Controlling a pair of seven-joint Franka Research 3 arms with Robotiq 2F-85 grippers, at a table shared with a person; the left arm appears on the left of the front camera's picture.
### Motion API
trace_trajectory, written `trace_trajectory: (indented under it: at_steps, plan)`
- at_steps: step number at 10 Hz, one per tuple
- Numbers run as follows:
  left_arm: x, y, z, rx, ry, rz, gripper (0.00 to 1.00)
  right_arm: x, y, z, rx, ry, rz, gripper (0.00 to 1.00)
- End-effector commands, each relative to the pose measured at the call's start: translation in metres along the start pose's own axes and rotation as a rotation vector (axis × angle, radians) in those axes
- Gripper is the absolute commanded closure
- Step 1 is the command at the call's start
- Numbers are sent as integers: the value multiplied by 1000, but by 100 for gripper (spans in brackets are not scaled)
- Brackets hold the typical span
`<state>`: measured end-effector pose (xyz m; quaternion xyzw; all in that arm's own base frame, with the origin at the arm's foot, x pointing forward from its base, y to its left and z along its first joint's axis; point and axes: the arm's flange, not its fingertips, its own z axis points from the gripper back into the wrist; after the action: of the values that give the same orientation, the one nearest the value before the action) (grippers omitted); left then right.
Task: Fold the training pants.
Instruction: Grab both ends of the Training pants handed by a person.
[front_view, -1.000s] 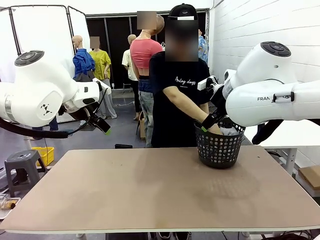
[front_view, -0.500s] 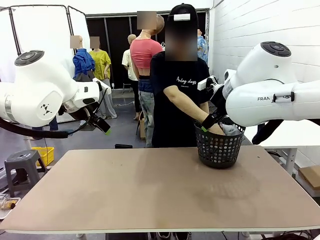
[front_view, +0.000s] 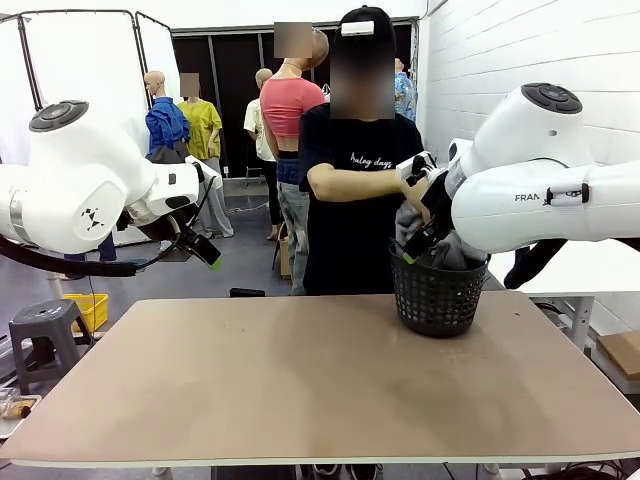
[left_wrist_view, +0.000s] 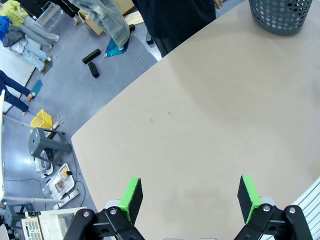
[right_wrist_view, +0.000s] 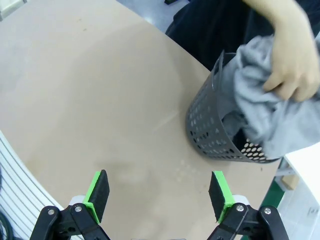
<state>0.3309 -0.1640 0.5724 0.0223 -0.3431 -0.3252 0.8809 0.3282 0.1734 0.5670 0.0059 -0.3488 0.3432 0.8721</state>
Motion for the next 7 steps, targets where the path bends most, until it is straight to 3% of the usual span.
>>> trace_trajectory:
  at_steps: [1,7]
  plan:
    - [1,1,2,5,-4,0,0,0,0,-2,3,5,2,0]
    - [1,1,2,5,-4,0,0,0,0,-2,3,5,2,0]
